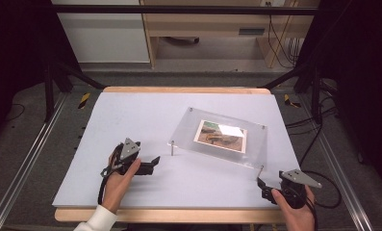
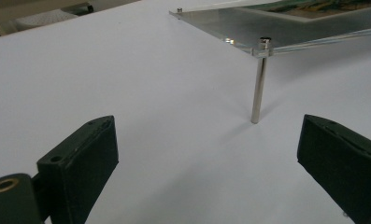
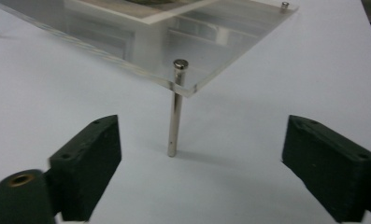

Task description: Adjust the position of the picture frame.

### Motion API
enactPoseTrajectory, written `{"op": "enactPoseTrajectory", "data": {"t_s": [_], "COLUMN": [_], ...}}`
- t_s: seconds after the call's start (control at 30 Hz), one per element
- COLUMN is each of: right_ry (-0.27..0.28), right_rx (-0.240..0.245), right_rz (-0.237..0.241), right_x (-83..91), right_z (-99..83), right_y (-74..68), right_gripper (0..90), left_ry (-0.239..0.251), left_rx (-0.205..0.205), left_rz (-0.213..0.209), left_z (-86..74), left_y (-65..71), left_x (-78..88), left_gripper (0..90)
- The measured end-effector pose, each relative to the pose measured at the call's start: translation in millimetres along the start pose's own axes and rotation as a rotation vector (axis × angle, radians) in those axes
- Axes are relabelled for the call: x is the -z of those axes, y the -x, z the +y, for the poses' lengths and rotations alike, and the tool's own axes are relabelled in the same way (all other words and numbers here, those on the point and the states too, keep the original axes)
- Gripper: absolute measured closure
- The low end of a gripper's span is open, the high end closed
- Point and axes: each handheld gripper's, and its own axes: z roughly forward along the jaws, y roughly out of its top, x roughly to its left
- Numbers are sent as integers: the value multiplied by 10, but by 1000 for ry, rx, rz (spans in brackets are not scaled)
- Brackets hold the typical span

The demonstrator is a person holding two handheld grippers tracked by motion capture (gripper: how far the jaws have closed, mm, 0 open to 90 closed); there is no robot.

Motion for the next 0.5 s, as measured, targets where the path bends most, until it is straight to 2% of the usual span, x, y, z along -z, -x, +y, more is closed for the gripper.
{"op": "enactPoseTrajectory", "data": {"t_s": [0.07,0.2,0.3,0.37,0.43,0.5], "right_ry": [-3,15,26,24,36,35], "right_rx": [-2,38,57,58,58,53], "right_rz": [-2,-20,-17,-13,-2,5], "right_x": [1,-4,-10,-17,-33,-41], "right_z": [-4,-22,-31,-37,-46,-49], "right_y": [-2,-14,-49,-67,-68,-67], "right_gripper": [174,203,240,253,312,314], "left_ry": [0,10,17,12,4,2], "left_rx": [11,-2,8,14,17,14], "left_rz": [11,30,18,6,-5,-15], "left_z": [-13,-19,-14,-11,-1,10], "left_y": [-1,19,41,62,90,115], "left_x": [-8,-11,-19,-28,-37,-36], "left_gripper": [49,48,45,43,43,43]}}
